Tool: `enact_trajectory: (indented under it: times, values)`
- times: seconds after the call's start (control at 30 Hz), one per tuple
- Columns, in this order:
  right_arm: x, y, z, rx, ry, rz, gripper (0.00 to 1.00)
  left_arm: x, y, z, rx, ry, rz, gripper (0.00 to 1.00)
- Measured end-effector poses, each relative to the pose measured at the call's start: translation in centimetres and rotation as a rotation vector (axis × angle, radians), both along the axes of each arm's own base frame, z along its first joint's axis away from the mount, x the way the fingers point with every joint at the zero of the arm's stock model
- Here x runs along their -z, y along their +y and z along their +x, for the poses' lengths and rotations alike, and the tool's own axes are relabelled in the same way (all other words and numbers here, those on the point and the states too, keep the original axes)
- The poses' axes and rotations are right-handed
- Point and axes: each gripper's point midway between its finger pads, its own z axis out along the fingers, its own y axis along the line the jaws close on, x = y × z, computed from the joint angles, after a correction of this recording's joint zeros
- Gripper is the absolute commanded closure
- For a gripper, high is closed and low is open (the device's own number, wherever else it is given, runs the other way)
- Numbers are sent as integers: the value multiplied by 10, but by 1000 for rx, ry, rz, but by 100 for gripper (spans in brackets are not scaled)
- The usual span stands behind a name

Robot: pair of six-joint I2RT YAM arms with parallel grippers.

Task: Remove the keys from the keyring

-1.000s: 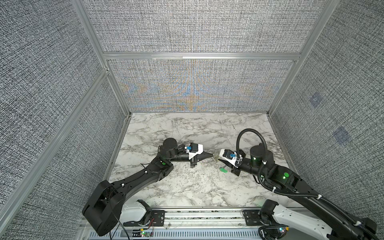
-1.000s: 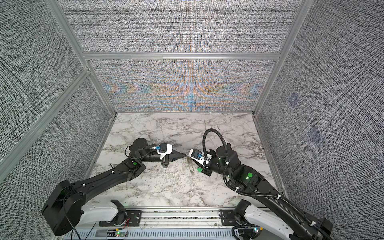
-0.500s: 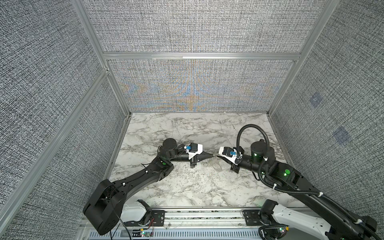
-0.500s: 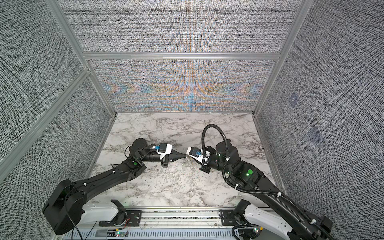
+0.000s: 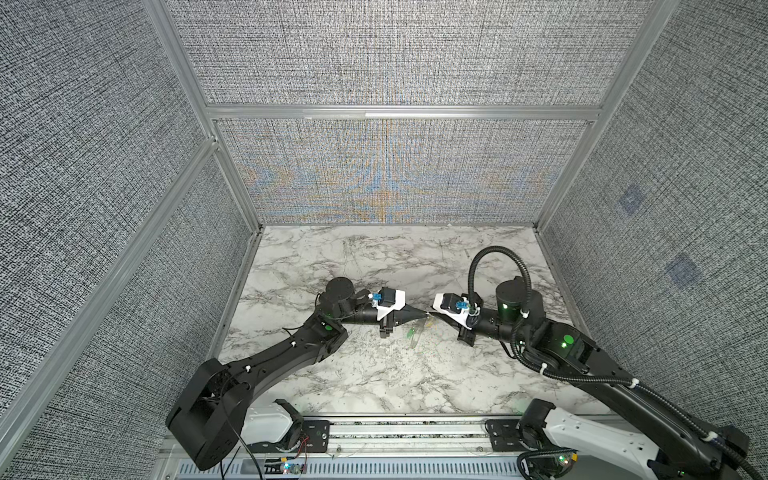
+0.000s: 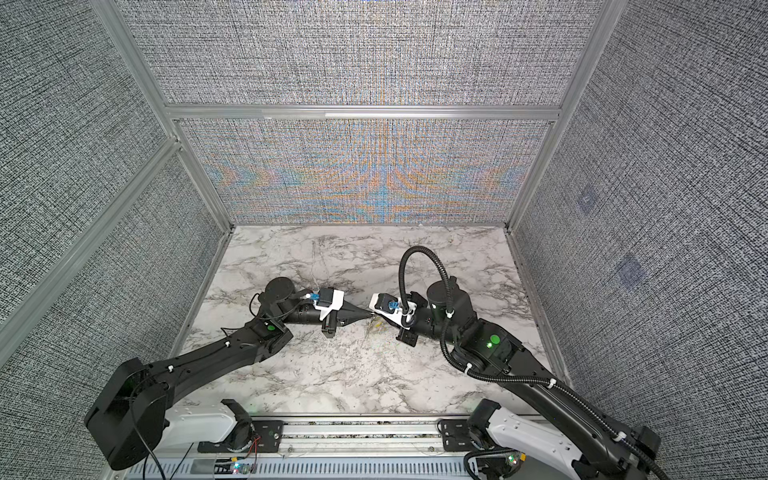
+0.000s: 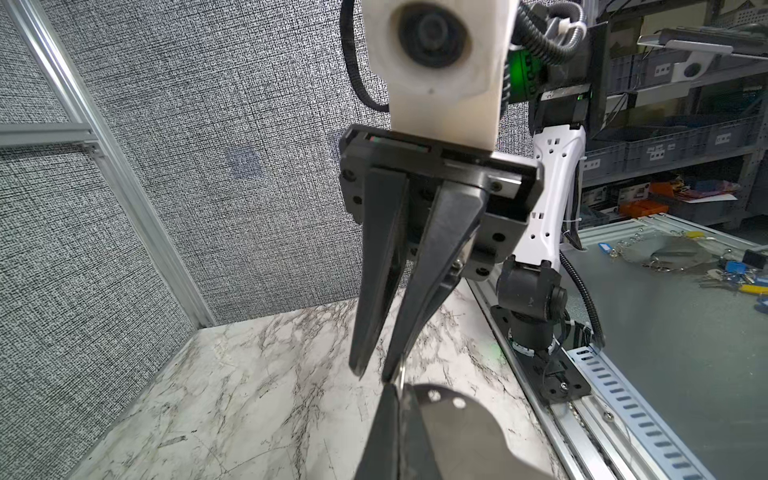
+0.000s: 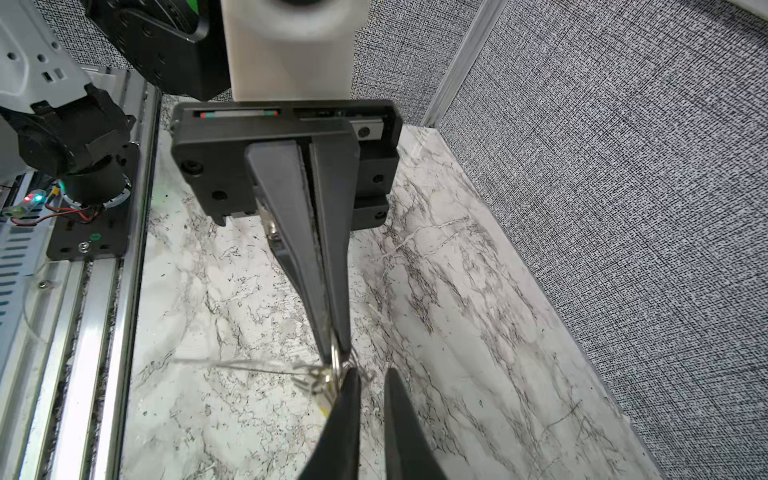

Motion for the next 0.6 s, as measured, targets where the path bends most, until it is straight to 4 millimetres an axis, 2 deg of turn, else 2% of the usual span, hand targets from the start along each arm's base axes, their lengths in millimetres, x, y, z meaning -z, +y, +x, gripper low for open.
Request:
enact_trajectory:
  times: [0.27, 0.47, 0.6]
  values:
    - [4, -13, 0, 49, -11, -17, 82, -1, 1, 2, -17, -6, -4, 100]
    - [14, -10, -2, 31, 23, -43, 82, -1, 1, 1, -17, -6, -4, 100]
    - [13, -6, -5, 4, 34, -40, 83, 0, 1, 2, -17, -4, -2, 100]
